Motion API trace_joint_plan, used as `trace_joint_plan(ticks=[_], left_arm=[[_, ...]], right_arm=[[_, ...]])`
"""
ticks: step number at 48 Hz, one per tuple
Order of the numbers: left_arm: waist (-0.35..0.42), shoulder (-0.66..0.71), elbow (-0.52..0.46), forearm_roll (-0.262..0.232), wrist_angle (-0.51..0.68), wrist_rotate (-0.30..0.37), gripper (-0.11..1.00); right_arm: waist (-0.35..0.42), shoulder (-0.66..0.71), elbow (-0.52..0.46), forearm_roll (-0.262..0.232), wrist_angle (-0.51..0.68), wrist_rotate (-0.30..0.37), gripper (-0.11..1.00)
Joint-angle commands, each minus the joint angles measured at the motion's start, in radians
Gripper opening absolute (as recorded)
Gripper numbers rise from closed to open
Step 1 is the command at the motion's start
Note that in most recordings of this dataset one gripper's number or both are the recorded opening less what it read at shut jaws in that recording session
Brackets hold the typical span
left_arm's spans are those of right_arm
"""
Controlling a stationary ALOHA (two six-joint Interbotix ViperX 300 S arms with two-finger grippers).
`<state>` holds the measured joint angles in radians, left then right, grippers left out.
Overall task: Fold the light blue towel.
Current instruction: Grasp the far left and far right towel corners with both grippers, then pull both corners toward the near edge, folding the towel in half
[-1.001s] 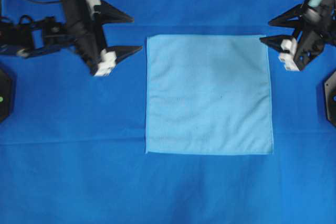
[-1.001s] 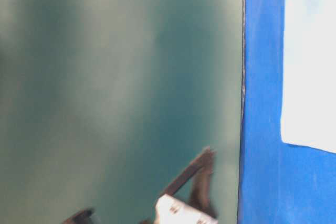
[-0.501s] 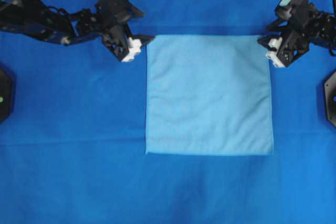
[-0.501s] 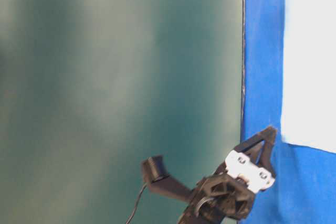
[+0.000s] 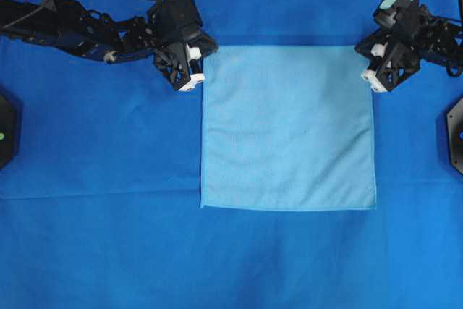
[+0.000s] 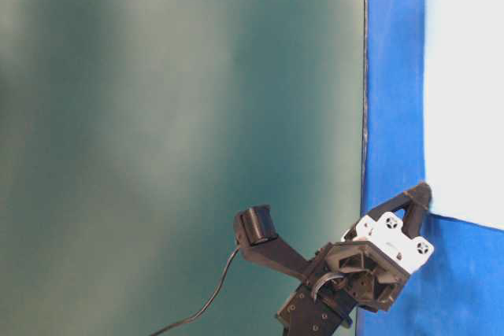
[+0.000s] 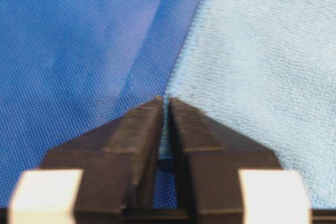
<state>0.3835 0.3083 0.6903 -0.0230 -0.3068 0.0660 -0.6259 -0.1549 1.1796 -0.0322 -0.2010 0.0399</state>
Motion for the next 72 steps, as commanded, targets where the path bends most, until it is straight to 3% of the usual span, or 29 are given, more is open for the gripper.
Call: trace_joint_plan(ticks=[1, 15, 33, 45, 54, 72], left_arm=[[0.005, -0.012, -0.002, 0.0, 0.008, 0.008, 0.01], [0.005, -0.051, -0.009, -0.002, 0.012, 0.023, 0.01], [0.005, -0.132, 0.002, 0.0, 0.014, 0.058, 0.01], [-0.043, -0.166, 0.011, -0.002, 0.029, 0.058, 0.01], [-0.117, -0.235, 0.031, -0.002, 0.077, 0.057, 0.01], [-0.334, -0.268, 0.083, -0.002, 0.1, 0.018, 0.01]], right_arm=[[-0.003, -0.006, -0.005, 0.003, -0.006, 0.003, 0.02], [-0.003, -0.031, -0.009, 0.009, 0.011, 0.006, 0.02], [-0.003, -0.176, -0.005, 0.012, 0.083, 0.005, 0.02], [0.04, -0.196, -0.005, 0.025, 0.12, 0.014, 0.02], [0.155, -0.268, 0.002, 0.041, 0.229, 0.086, 0.02], [0.499, -0.353, 0.032, 0.043, 0.353, 0.365, 0.02]])
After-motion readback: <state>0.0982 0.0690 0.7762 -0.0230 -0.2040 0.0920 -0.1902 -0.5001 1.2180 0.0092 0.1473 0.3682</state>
